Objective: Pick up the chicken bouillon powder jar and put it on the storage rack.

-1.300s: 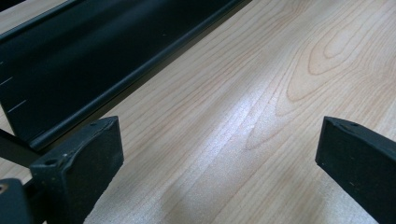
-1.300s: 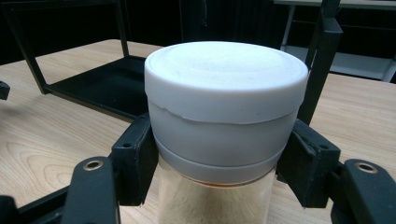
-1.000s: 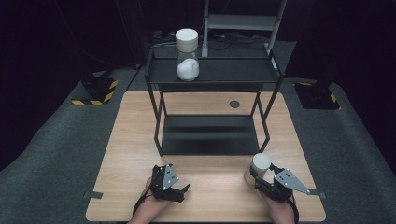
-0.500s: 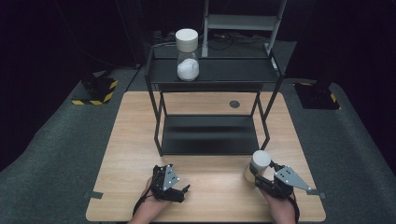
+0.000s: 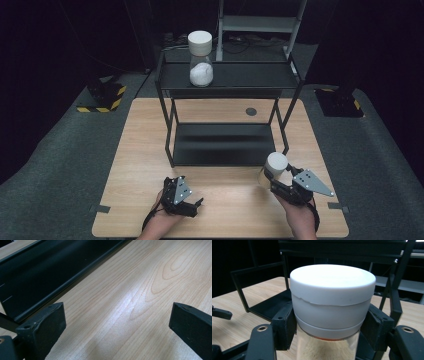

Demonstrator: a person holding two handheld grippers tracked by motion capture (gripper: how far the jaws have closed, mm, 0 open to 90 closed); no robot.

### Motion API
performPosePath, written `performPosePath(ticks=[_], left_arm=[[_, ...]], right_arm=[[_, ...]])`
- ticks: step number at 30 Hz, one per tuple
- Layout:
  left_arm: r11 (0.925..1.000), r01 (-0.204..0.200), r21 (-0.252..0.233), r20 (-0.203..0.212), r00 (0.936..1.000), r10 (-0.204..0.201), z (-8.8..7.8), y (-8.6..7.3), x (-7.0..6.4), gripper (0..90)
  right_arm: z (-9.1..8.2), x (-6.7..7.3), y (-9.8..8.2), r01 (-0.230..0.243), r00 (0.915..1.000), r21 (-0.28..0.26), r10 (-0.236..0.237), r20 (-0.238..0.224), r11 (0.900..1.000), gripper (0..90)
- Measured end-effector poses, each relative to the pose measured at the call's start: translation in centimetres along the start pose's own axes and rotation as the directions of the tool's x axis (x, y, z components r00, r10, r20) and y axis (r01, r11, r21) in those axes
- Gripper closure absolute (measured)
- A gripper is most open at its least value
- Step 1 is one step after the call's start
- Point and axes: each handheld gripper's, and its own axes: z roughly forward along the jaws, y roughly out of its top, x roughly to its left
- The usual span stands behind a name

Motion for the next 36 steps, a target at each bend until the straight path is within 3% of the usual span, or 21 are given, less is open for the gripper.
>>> performPosePath(ticks=[8, 36], left_arm=[[0.9999, -0.016, 0.001, 0.0, 0.9999, 0.016, 0.0, 0.0, -0.2, 1.1], [0.9999, -0.012, -0.007, 0.001, 0.9999, 0.012, 0.0, -0.1, -0.1, 1.1]], right_arm=[[0.7, 0.2, 1.3, -0.001, 0.9999, -0.016, 0.001, -0.014, 1.0, 34.8], [3.0, 0.0, 6.3, 0.008, 0.9993, -0.051, -0.01, -0.036, 0.999, 34.8]])
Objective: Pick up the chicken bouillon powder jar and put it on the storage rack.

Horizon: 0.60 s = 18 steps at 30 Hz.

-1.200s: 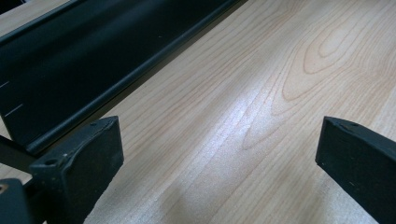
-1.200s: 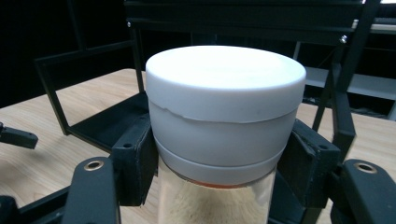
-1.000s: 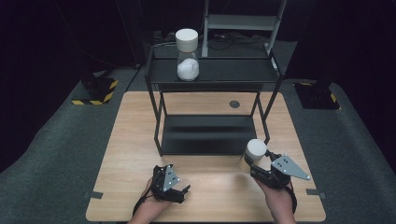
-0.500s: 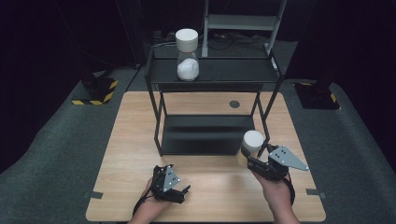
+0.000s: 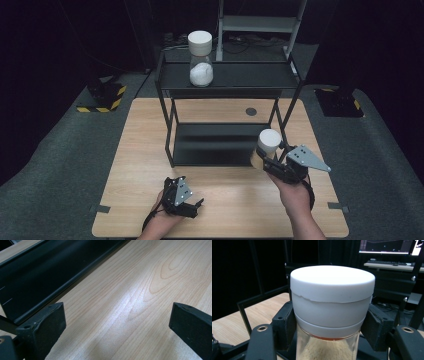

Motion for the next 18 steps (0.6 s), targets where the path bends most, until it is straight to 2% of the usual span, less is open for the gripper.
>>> performPosePath(ticks=[18], left_arm=[[0.9999, 0.013, -0.008, 0.012, 0.9998, -0.013, -0.1, -0.2, 0.3, 1.1]], right_arm=[[1.3, -0.4, 2.4, 0.012, 0.9999, -0.023, -0.012, -0.011, 1.0, 34.8]])
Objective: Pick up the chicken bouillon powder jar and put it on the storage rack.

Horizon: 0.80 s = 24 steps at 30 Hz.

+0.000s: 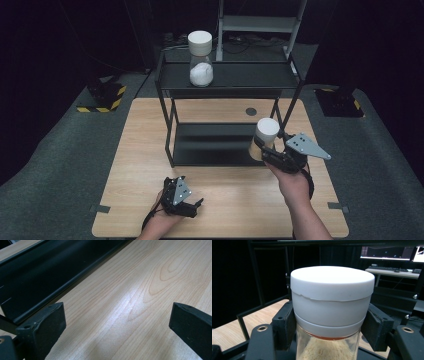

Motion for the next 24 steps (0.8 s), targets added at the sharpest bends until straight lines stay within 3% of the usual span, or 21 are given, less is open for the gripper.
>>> performPosePath(ticks=[24], left_arm=[[0.9999, 0.015, -0.003, 0.02, 0.9997, -0.015, 0.0, -0.1, 0.5, 1.1]], right_arm=[[0.6, -1.1, 3.7, 0.013, 0.9998, -0.055, -0.012, 0.018, 0.998, 34.8]])
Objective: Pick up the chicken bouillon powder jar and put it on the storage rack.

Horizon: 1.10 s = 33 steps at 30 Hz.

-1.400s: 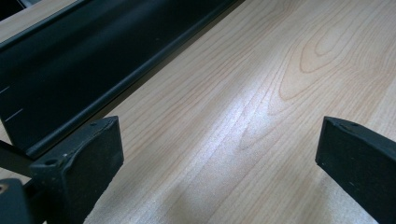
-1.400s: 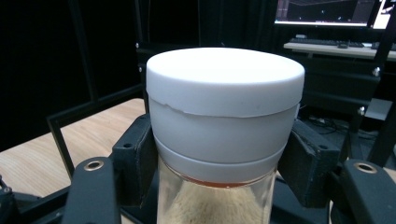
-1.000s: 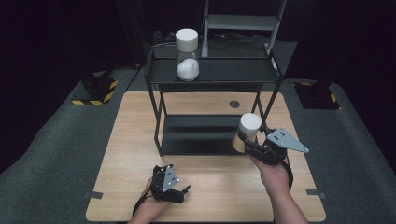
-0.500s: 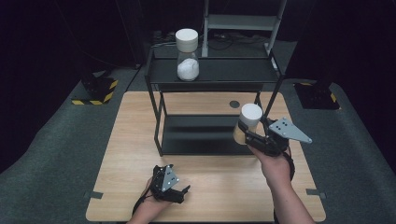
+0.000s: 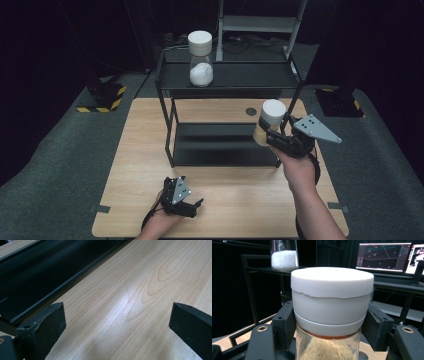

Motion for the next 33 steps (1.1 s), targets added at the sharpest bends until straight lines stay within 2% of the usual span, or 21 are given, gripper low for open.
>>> performPosePath(ticks=[23, 33], left_arm=[[1.0, 0.003, -0.003, 0.012, 0.9999, -0.003, 0.0, -0.1, 0.2, 1.1], [1.0, 0.005, -0.003, 0.017, 0.9998, -0.005, 0.0, -0.1, 0.3, 1.1]], right_arm=[[1.5, 0.3, 2.6, 0.017, 0.9998, -0.048, -0.016, 0.013, 0.999, 34.8], [2.1, 0.7, 4.6, 0.052, 0.9985, -0.071, -0.051, 0.022, 0.996, 34.8]])
